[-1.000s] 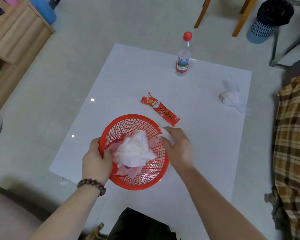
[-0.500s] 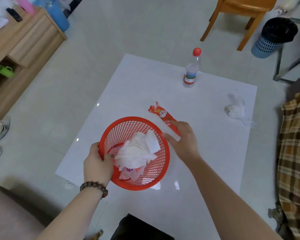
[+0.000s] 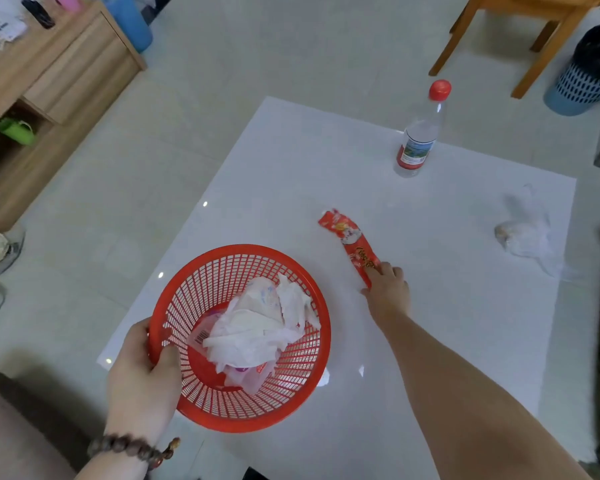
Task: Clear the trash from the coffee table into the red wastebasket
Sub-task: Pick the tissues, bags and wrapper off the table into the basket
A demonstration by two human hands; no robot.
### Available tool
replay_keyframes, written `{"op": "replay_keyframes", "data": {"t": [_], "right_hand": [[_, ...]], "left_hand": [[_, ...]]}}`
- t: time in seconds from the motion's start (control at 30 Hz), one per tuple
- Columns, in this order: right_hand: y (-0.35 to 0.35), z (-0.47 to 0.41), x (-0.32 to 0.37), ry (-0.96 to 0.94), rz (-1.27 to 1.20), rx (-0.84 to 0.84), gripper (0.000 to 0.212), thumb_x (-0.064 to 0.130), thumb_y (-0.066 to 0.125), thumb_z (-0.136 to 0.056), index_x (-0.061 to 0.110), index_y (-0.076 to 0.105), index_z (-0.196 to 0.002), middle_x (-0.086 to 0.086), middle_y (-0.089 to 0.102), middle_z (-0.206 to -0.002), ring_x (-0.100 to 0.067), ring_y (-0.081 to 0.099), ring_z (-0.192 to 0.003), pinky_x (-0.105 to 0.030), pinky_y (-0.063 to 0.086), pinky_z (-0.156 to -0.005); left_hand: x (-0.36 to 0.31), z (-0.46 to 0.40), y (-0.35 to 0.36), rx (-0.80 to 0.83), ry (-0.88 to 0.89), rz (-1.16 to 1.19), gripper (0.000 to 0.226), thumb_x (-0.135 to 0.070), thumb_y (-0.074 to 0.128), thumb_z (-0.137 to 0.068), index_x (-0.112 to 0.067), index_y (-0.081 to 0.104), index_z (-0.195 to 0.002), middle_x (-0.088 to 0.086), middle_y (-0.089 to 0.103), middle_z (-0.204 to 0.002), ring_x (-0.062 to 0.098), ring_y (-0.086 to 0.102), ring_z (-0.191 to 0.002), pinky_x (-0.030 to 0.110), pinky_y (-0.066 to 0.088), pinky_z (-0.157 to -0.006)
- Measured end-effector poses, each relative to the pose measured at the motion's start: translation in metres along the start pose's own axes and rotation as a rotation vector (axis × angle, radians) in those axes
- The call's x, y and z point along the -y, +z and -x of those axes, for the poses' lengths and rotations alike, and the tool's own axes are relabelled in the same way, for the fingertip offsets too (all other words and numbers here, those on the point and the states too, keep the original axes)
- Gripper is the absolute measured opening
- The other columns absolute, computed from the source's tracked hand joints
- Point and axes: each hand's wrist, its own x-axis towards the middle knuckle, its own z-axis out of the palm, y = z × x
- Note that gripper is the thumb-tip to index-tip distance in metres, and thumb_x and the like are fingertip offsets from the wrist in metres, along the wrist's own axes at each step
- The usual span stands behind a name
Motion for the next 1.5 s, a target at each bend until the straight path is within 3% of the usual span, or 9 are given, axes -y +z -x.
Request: {"op": "replay_keyframes", "data": {"t": [0.2, 0.43, 0.57, 0.7, 0.8, 0.97, 1.13, 1.3, 1.5], "right_hand": [[0.012, 0.019, 0.002, 0.104, -0.101, -0.04, 0.036, -0.001, 0.044, -0.087, 0.011, 0.054, -0.12, -0.008, 0.057, -0.117, -0.029, 0.043, -0.11, -0.034, 0.045, -0.078], [-0.03, 0.069, 0.025, 0.15, -0.46, -0.087, 0.025, -0.002, 0.049, -0.083, 0.007, 0.065, -0.1, -0.008, 0.057, -0.106, -0.023, 0.057, -0.086, -0.031, 0.051, -0.075], [-0.092, 0.124, 0.056, 0.028, -0.677, -0.3, 0.019, 0.0, 0.058, -0.084, 0.014, 0.068, -0.091, 0.004, 0.061, -0.1, -0.006, 0.057, -0.075, -0.006, 0.043, -0.066], [-0.15, 0.184, 0.096, -0.168, -0.733, -0.36, 0.017, 0.002, 0.061, -0.082, 0.016, 0.07, -0.089, 0.009, 0.066, -0.09, 0.001, 0.059, -0.075, -0.003, 0.043, -0.065], [-0.165, 0.211, 0.127, -0.288, -0.562, -0.178, 0.02, 0.002, 0.058, -0.081, 0.014, 0.071, -0.09, 0.003, 0.068, -0.092, -0.002, 0.055, -0.073, -0.006, 0.04, -0.07], [-0.154, 0.228, 0.15, -0.241, -0.209, 0.194, 0.028, 0.003, 0.048, -0.085, 0.009, 0.071, -0.1, -0.011, 0.068, -0.102, -0.026, 0.062, -0.094, -0.033, 0.051, -0.082], [-0.147, 0.253, 0.135, -0.207, -0.148, 0.287, 0.028, 0.004, 0.053, -0.087, 0.011, 0.07, -0.108, -0.011, 0.068, -0.104, -0.027, 0.063, -0.091, -0.034, 0.053, -0.084], [-0.167, 0.292, 0.093, -0.145, -0.252, 0.121, 0.036, 0.029, 0.065, -0.083, 0.017, 0.064, -0.116, -0.003, 0.062, -0.12, -0.023, 0.056, -0.11, -0.038, 0.047, -0.094], [-0.179, 0.358, -0.014, 0.115, -0.45, -0.396, 0.055, 0.029, 0.067, -0.083, 0.021, 0.049, -0.134, -0.003, 0.036, -0.148, -0.023, 0.028, -0.136, -0.031, 0.026, -0.109]], "left_hand": [[0.005, -0.004, -0.003, 0.014, -0.017, 0.032, 0.019, -0.015, 0.051, -0.09, -0.018, 0.054, -0.108, 0.002, 0.061, -0.089, 0.01, 0.056, -0.069, 0.024, 0.039, -0.052], [0.004, -0.002, -0.008, 0.025, 0.011, 0.018, 0.02, -0.016, 0.049, -0.091, -0.019, 0.053, -0.11, 0.0, 0.06, -0.09, 0.018, 0.058, -0.074, 0.029, 0.045, -0.057], [-0.008, 0.005, -0.019, 0.059, 0.046, 0.044, 0.022, -0.012, 0.048, -0.088, -0.018, 0.055, -0.108, 0.0, 0.059, -0.087, 0.022, 0.056, -0.075, 0.029, 0.043, -0.06], [-0.028, 0.014, -0.031, 0.1, 0.114, 0.095, 0.022, -0.006, 0.053, -0.082, -0.013, 0.057, -0.102, 0.002, 0.057, -0.082, 0.022, 0.05, -0.069, 0.024, 0.034, -0.057], [-0.042, 0.022, -0.035, 0.171, 0.16, 0.138, 0.023, -0.008, 0.052, -0.082, -0.013, 0.056, -0.105, 0.0, 0.058, -0.084, 0.019, 0.051, -0.07, 0.017, 0.034, -0.053], [-0.054, 0.036, -0.039, 0.299, 0.257, 0.203, 0.023, -0.018, 0.053, -0.086, -0.016, 0.055, -0.109, -0.003, 0.06, -0.092, 0.017, 0.056, -0.078, 0.013, 0.037, -0.055], [-0.063, 0.054, -0.036, 0.399, 0.329, 0.191, 0.017, -0.025, 0.051, -0.091, -0.023, 0.052, -0.108, -0.005, 0.06, -0.095, 0.01, 0.057, -0.079, 0.018, 0.043, -0.058], [-0.071, 0.09, -0.025, 0.439, 0.379, 0.184, 0.015, -0.024, 0.049, -0.092, -0.023, 0.053, -0.107, -0.005, 0.06, -0.092, 0.009, 0.058, -0.078, 0.022, 0.045, -0.059], [-0.081, 0.159, 0.0, 0.458, 0.414, 0.185, 0.015, -0.025, 0.049, -0.091, -0.021, 0.056, -0.104, -0.005, 0.062, -0.088, 0.014, 0.06, -0.078, 0.023, 0.043, -0.058]]}}
